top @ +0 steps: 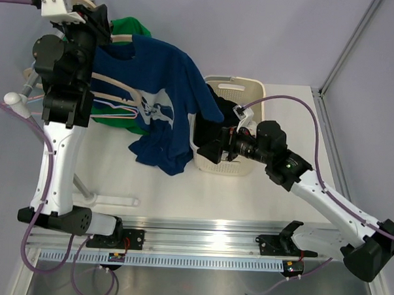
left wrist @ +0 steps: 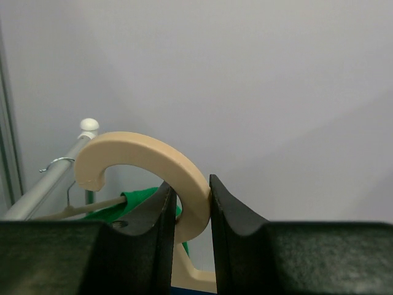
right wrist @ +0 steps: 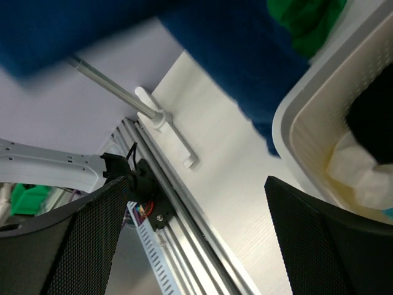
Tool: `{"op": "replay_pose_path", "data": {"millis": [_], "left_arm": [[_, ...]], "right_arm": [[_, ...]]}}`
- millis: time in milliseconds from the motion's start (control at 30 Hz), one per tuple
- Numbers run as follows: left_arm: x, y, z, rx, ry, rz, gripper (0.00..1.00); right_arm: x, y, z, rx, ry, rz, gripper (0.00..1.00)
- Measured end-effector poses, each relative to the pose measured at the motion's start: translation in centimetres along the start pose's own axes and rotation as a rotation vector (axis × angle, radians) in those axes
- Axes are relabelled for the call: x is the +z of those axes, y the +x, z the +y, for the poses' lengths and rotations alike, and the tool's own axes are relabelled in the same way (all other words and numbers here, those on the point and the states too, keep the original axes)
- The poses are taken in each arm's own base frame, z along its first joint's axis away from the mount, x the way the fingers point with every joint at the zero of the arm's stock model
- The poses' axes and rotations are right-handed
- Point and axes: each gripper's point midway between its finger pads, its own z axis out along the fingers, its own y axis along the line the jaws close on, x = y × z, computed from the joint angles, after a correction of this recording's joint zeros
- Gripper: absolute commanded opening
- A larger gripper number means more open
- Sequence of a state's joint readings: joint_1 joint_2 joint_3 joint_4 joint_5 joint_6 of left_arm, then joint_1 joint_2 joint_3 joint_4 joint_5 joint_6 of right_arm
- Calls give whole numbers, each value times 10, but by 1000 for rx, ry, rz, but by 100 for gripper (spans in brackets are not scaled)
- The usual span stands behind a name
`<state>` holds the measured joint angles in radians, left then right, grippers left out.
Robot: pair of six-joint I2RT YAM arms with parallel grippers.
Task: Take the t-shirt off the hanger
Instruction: Pick up the hanger from the clothesline.
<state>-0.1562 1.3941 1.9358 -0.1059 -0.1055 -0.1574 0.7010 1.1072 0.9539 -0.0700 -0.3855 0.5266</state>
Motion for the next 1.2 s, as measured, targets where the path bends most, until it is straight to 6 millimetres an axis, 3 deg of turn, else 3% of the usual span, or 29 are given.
{"op": "replay_pose_path", "data": {"millis": [133,333,433,533,633,800,900,1033,1200], "left_arm": [[-19,-6,-12,-44,49,15,0],[-49,-22,-20,-72,90,22,0],[-64,-26,-23,-87,107,21,0],[-76,-24,-23,-98,116,27,0],[-81,-13,-25,-115,128,56,0],[-82,24,-28,-150,144,140,0],[-84,53,-30,-164,153,205,0],[-89,84,-38,-169,172,275,0],[-99,103,-43,-173,187,318,0]], "right_arm": [[-27,-48,36,-149,-27,-85,99],[-89,-176,147,-457,-144,-308,100],[-105,-216,185,-541,-180,-350,99],[-103,-248,212,-610,-227,-381,100],[-82,-245,212,-617,-243,-329,99],[-8,-184,167,-540,-183,-69,99],[17,-150,149,-520,-128,44,100],[26,-136,145,-530,-79,75,99],[23,-147,136,-543,18,27,100]]}}
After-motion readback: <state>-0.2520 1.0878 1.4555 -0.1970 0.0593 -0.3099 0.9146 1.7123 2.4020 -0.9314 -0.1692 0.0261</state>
